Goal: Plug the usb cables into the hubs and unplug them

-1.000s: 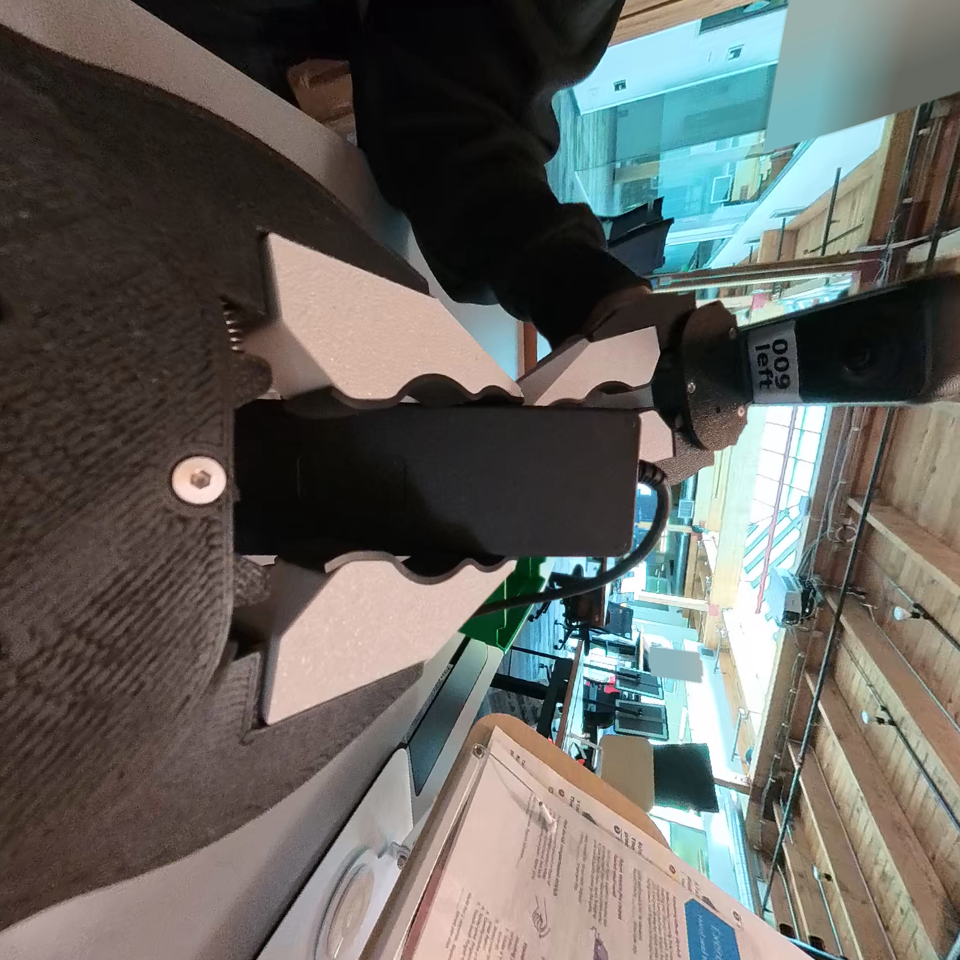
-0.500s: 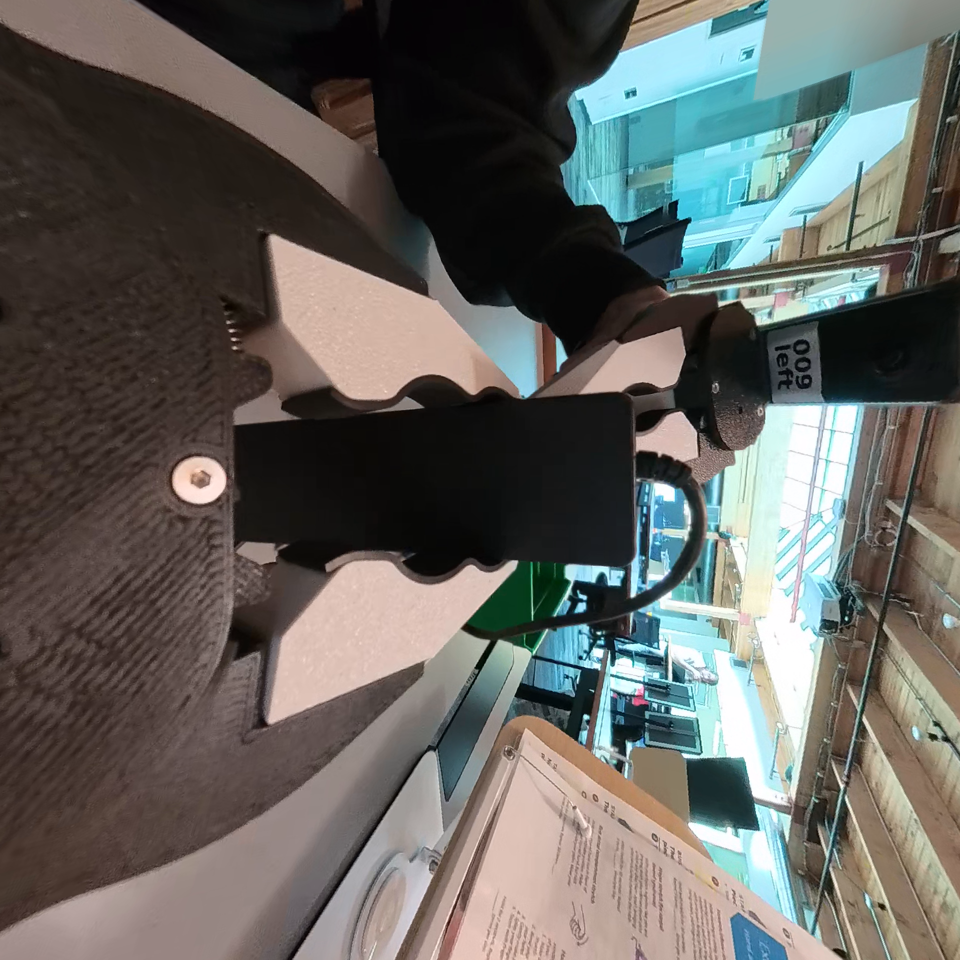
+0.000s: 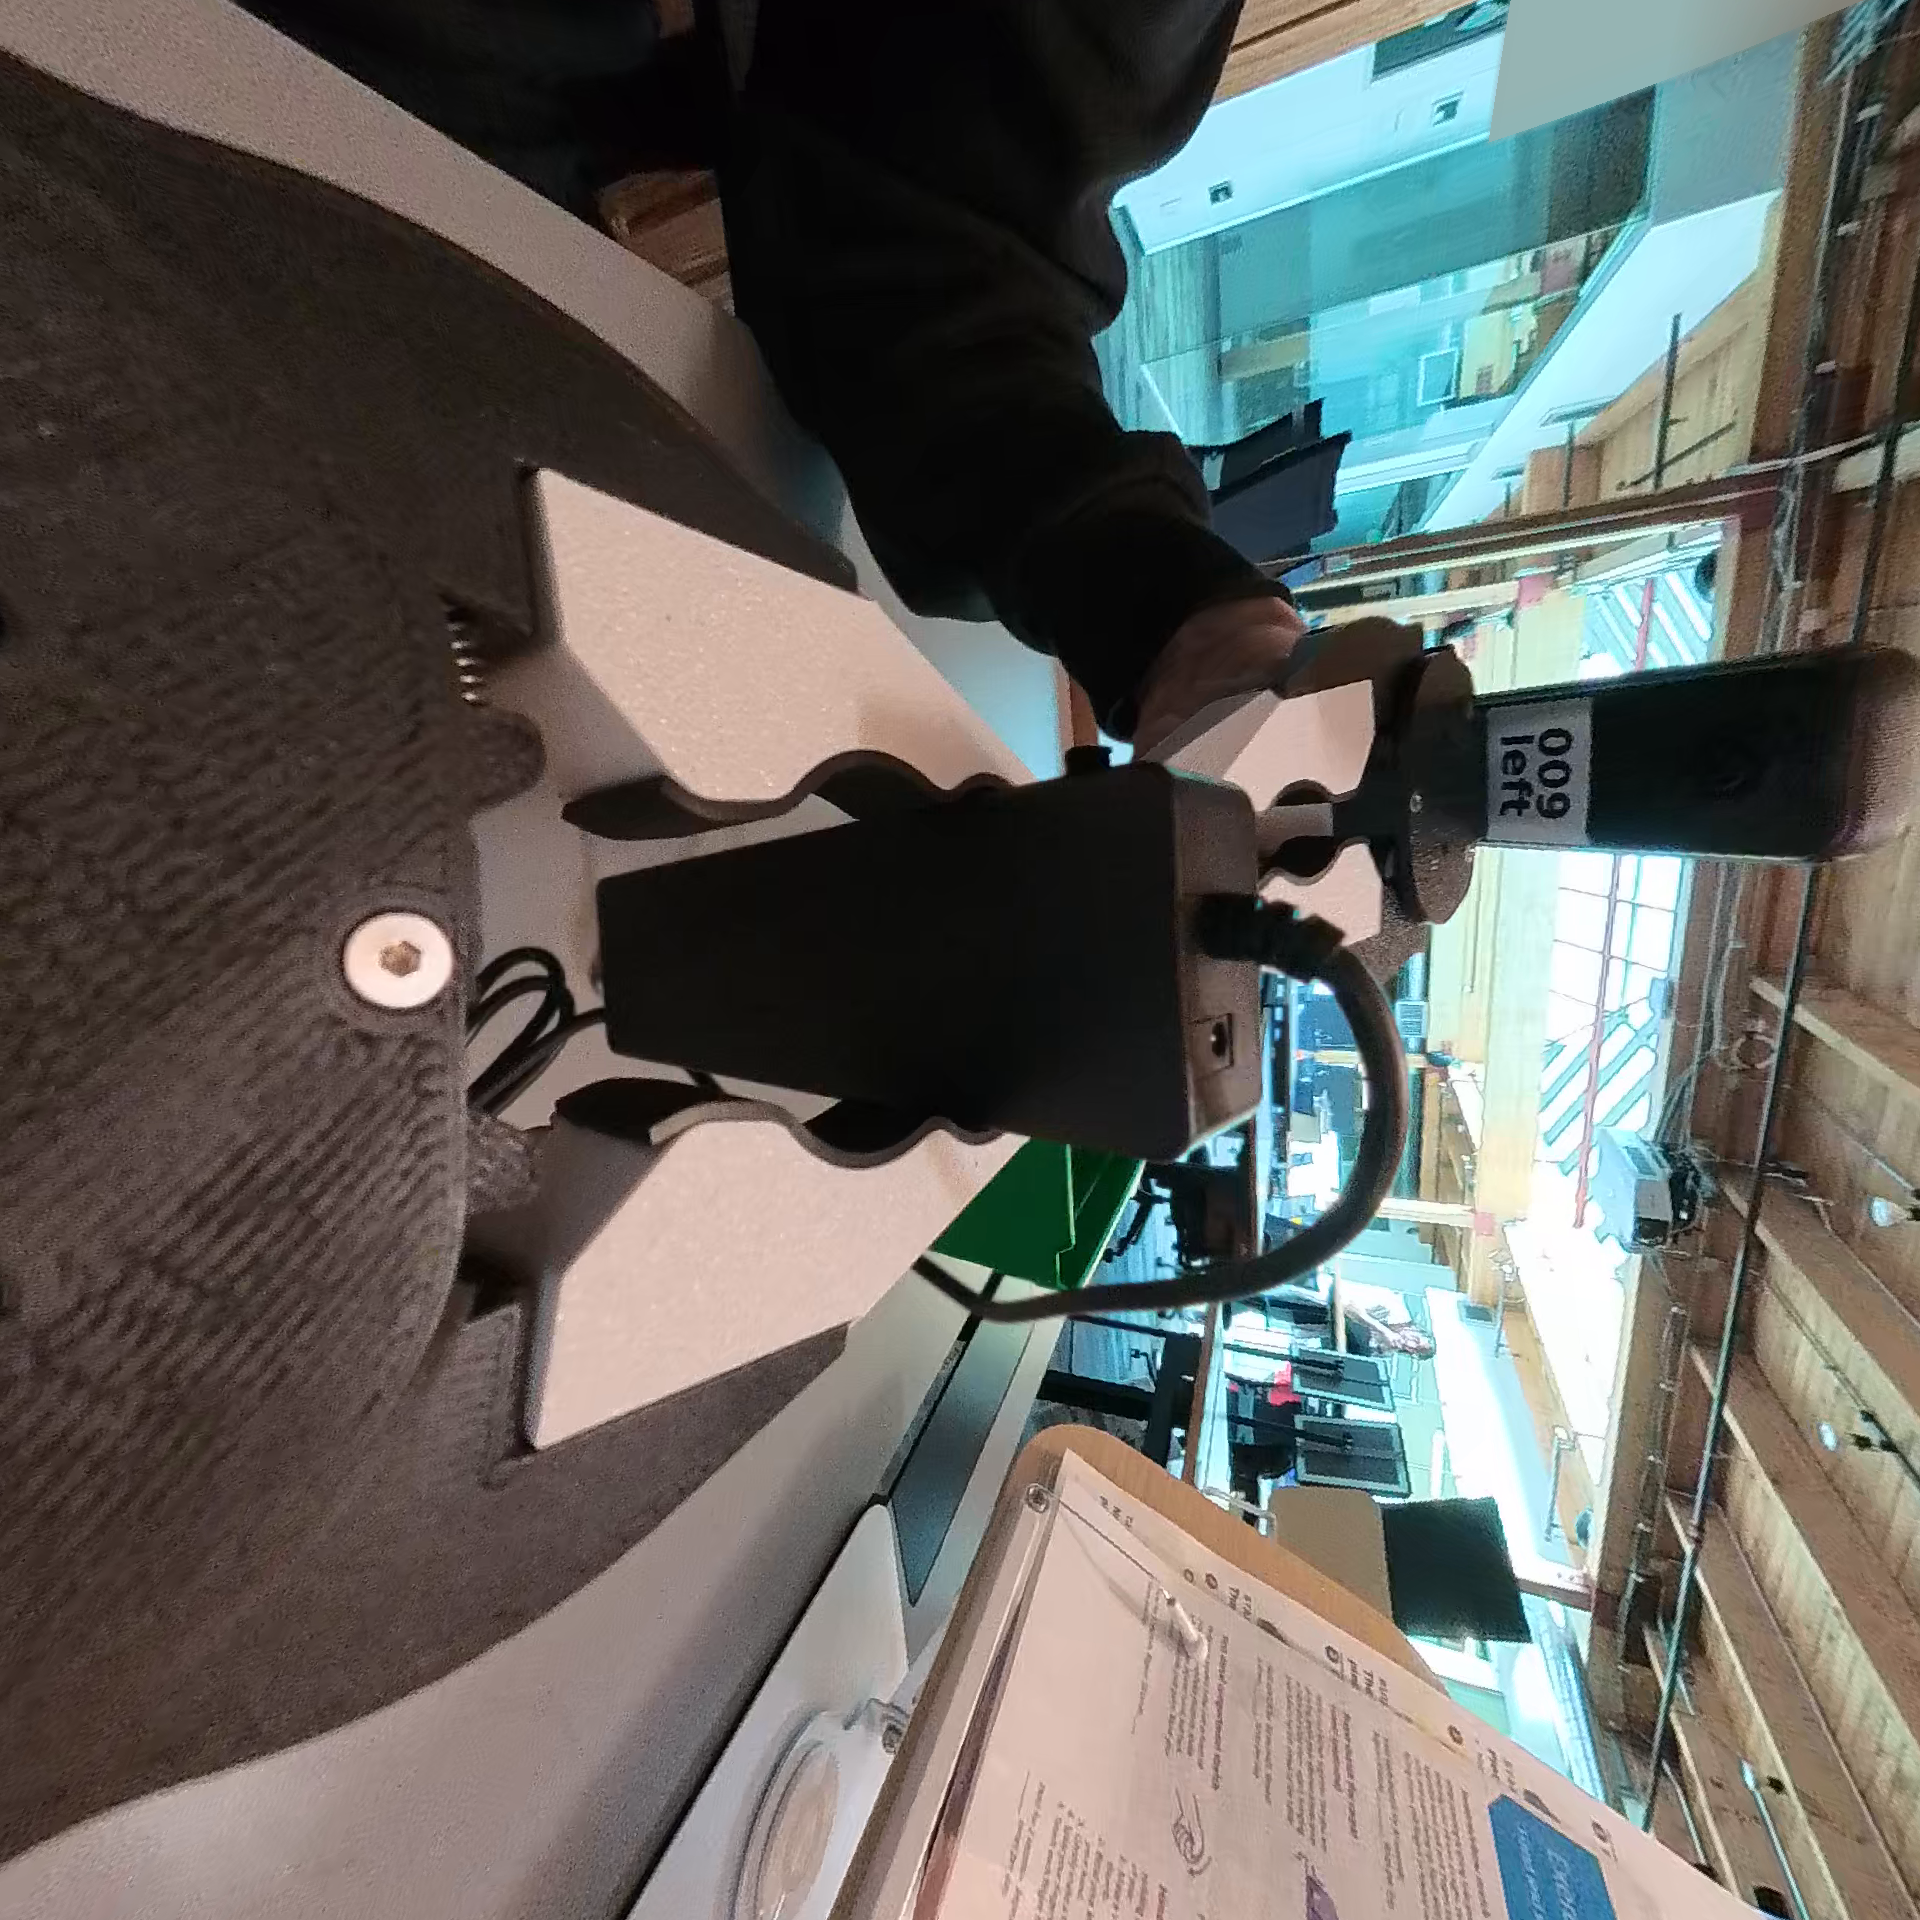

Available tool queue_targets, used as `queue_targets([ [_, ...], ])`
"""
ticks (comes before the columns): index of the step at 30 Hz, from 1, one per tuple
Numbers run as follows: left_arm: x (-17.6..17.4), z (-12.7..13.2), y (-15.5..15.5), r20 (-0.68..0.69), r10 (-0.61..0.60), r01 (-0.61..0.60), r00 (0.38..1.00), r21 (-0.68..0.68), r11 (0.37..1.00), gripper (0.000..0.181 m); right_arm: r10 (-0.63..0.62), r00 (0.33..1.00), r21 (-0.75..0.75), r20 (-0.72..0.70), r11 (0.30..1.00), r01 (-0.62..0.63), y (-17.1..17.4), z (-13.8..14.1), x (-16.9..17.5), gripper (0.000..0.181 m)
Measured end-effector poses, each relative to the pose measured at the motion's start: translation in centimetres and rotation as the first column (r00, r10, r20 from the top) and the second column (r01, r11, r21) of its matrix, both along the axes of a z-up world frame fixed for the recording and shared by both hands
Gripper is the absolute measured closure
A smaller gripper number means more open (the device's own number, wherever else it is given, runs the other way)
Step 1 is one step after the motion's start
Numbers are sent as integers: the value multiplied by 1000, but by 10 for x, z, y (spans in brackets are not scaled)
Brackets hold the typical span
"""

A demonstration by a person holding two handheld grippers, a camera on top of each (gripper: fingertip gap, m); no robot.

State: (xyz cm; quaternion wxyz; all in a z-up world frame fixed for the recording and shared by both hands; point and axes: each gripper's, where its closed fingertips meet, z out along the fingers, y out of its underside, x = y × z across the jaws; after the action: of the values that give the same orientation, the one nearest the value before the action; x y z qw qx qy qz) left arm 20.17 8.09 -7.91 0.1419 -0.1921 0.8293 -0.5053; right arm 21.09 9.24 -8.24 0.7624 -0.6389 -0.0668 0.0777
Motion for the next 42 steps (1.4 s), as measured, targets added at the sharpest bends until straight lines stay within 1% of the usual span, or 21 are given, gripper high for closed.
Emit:
queue_targets([
  [3, -3, -6, 4, 9, -1, 0, 1000, 73, 997, 178, -7, 1000, -34, 26, 999, 8, 5, -6, -2, 129],
  [6, -4, -2, 3, 6, -5, 4, 1000, 45, 999, 178, 9, 1000, -4, -7, 1000, -9, 4, -3, -4, 129],
  [9, -4, -7, 5, 11, -4, 3, 1000, 88, 996, 178, -6, 1000, -22, 23, 1000, 7, 6, -6, -4, 129],
  [11, -3, -7, 5, 15, -2, 0, 1000, 83, 997, 177, -19, 999, -12, 35, 1000, 20, 6, -6, -3, 129],
  [14, -3, -5, 7, 0, 11, -11, 1000, 64, 998, 176, -46, 997, 18, 61, 999, 45, 4, 3, -1, 128],
  [15, -2, -2, 9, -3, 30, -30, 1000, 58, 998, 173, -49, 997, 24, 68, 999, 48, 3, 7, -2, 128],
  [17, 0, 10, 15, 41, 77, -78, 996, 37, 996, 161, -58, 995, 34, 84, 998, 55, 0, 12, -3, 128],
  [19, 1, 25, 27, 97, 134, -136, 986, 13, 991, 155, -89, 991, 31, 104, 996, 86, -2, 16, -1, 128],
  [21, 4, 42, 45, 146, 221, -220, 964, -27, 975, 152, -108, 986, 16, 128, 994, 107, -4, 21, 0, 128],
  [24, 7, 68, 71, 195, 339, -316, 920, -141, 938, 152, -142, 973, 28, 185, 990, 139, -12, 42, 0, 128],
  [26, 8, 78, 85, 209, 390, -352, 897, -195, 915, 152, -162, 962, 48, 218, 987, 155, -21, 67, 3, 128],
  [28, 9, 80, 93, 202, 411, -370, 889, -212, 905, 152, -185, 947, 59, 262, 983, 176, -33, 98, 10, 128],
  [31, 11, 76, 97, 194, 422, -388, 885, -192, 901, 152, -265, 908, 85, 323, 964, 252, -55, 152, 34, 129],
  [33, 12, 72, 97, 196, 417, -388, 887, -171, 906, 152, -362, 864, 107, 351, 932, 347, -72, 186, 61, 128],
  [36, 13, 68, 96, 191, 407, -383, 893, -150, 912, 151, -464, 803, 109, 375, 882, 458, -96, 221, 104, 128],
  [39, 14, 65, 96, 183, 402, -379, 897, -147, 914, 151, -545, 750, 79, 375, 825, 560, -113, 234, 148, 128],
  [41, 14, 63, 97, 180, 401, -380, 898, -142, 914, 151, -601, 733, 54, 319, 783, 619, -123, 233, 180, 128],
  [42, 15, 62, 97, 180, 400, -380, 899, -138, 915, 151, -639, 709, 32, 296, 749, 662, -129, 228, 198, 128],
])
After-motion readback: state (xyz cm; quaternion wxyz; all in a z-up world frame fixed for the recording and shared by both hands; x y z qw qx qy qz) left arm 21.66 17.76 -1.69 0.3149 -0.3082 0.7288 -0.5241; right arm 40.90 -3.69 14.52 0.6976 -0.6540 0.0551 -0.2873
